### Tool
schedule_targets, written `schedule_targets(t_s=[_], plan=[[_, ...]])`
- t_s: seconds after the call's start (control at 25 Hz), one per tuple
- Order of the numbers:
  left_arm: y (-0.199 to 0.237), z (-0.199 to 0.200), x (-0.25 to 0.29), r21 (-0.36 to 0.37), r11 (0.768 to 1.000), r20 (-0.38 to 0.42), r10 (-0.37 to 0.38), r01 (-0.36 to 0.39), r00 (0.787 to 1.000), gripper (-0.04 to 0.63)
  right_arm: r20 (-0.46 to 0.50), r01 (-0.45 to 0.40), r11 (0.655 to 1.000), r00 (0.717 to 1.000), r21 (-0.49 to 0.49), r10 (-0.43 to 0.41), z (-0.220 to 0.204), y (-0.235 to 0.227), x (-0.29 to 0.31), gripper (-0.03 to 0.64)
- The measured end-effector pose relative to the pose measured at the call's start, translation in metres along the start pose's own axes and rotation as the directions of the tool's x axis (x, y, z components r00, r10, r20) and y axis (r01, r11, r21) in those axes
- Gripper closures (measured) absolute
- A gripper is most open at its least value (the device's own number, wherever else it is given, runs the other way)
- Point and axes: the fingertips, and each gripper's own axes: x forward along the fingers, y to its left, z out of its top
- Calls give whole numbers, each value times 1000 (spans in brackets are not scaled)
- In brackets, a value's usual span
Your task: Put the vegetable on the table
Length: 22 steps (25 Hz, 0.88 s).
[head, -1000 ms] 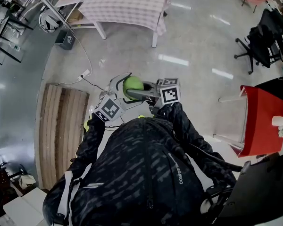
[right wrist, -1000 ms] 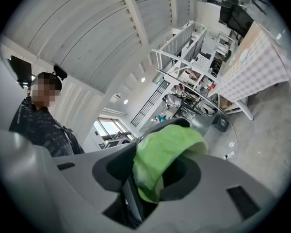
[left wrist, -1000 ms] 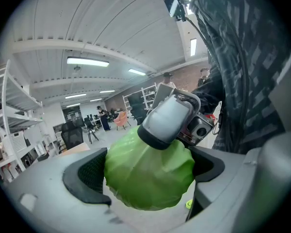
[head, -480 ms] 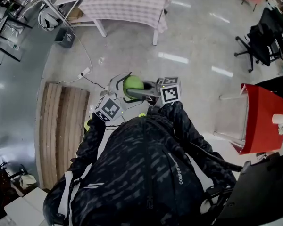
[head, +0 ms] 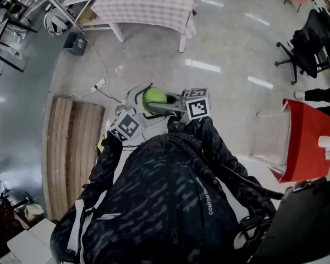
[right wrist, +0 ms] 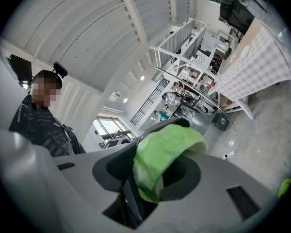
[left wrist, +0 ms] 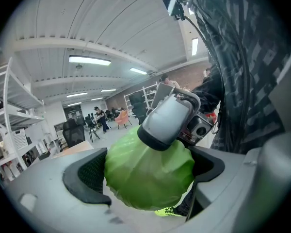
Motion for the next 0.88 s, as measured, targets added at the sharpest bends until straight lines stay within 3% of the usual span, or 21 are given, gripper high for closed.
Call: schedule_targets(t_s=[0.32, 0.88], plan=[[25, 0, 8, 0, 1000, -6, 3, -3, 1000, 97, 5, -5, 1000, 1000, -4, 5, 21, -15, 2, 494], [161, -19, 89, -18, 1000, -55, 9, -10, 998, 97, 5, -39, 999, 999, 38, 39, 132, -128, -15, 495]])
